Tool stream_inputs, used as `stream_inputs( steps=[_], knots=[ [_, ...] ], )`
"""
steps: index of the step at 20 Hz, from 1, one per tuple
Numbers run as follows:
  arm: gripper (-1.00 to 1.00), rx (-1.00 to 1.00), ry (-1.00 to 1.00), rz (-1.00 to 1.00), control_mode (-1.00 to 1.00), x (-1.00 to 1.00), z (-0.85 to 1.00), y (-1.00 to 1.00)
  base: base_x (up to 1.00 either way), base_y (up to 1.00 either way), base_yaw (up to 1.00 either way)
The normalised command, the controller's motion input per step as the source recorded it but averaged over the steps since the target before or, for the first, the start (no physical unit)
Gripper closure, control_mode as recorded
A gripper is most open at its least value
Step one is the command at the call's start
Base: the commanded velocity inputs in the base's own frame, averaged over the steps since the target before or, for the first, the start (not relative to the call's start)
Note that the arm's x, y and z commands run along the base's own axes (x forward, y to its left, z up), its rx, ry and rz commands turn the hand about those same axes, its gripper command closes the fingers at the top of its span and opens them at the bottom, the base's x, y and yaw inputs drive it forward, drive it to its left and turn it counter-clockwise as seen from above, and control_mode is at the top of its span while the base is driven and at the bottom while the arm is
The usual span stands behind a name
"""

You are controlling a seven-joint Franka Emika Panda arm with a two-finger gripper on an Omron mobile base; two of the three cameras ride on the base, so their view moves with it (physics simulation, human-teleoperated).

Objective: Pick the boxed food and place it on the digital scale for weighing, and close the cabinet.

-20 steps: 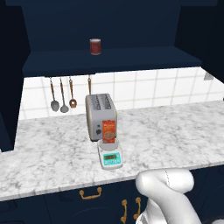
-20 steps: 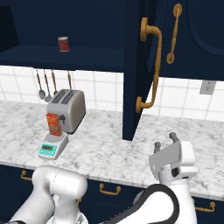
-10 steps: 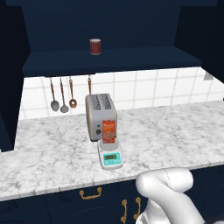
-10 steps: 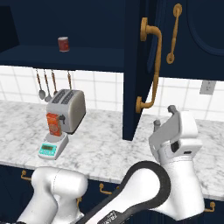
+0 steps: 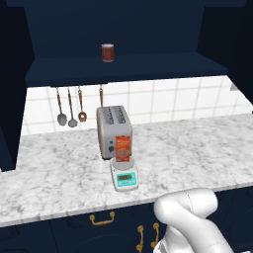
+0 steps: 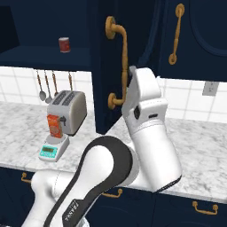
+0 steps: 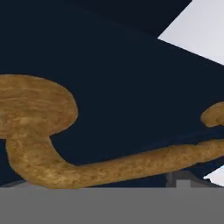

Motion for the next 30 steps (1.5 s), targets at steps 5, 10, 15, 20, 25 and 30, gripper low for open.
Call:
stream_inputs(
  steps=[5,10,15,20,25,30],
  knots=[
    [-1.00,-0.28,-0.02,0.05,-1.00,0.13,0.44,1.00,0.00,0.00,0.00],
    [-1.00,-0.14,0.04,0.00,-1.00,0.97,-0.05,1.00,0.00,0.00,0.00],
    [-1.00,-0.03,0.15,-0.04,-1.00,1.00,-0.16,1.00,0.00,0.00,0.00],
    [-1.00,-0.06,0.08,-0.11,-1.00,1.00,-0.13,0.76,0.00,0.00,0.00],
    [-1.00,-0.04,0.06,-0.02,-1.00,1.00,-0.14,0.22,0.00,0.00,0.00],
    [-1.00,0.00,0.00,0.00,-1.00,0.91,-0.32,0.00,0.00,0.00,0.00]
  ],
)
